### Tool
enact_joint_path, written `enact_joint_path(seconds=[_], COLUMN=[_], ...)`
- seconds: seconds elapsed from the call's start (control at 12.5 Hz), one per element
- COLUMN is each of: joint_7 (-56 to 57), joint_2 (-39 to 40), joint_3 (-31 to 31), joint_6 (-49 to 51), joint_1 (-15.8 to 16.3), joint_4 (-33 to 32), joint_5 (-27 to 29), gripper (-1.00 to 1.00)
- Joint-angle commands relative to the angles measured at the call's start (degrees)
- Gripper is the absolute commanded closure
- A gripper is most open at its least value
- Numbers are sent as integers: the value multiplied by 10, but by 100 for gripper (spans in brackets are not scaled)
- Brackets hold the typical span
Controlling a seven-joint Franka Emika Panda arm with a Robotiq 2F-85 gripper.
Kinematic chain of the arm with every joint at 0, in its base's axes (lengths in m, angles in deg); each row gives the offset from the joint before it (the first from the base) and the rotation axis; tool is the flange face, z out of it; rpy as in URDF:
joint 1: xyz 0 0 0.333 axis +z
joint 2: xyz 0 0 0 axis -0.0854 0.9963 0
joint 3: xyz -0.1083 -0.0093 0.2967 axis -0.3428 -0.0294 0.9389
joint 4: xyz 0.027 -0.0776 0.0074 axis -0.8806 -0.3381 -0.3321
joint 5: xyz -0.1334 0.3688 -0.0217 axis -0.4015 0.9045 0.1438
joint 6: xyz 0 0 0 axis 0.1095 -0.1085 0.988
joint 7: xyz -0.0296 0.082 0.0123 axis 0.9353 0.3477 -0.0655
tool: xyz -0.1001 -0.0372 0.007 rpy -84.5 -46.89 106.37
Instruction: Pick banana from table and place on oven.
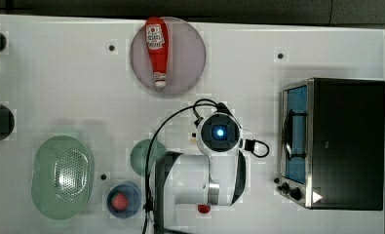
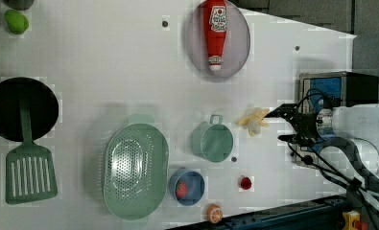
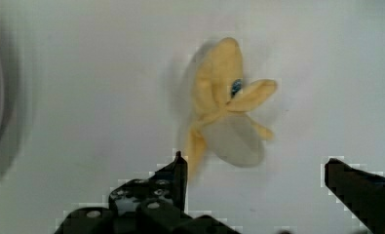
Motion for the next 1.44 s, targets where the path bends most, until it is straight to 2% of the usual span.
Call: enact_joint_path(seconds=[0.08,0.48,0.56,0.8,1.04,1.28,1.44], joint_7=[-13,-13,-13,-13,-13,-16,-16], joint_2=[36,128,138,146,140,84,10], joint_3=[-4,-4,-4,-3,-1,2,7], joint_6=[-61,-173,-194,-235,-237,-218,-134], joint_1=[1,0,0,-1,0,0,1], joint_4=[4,-6,-8,-17,-18,-17,-7], joint_5=[12,12,12,12,12,13,13], gripper=[-100,-100,-93,-18,47,48,48])
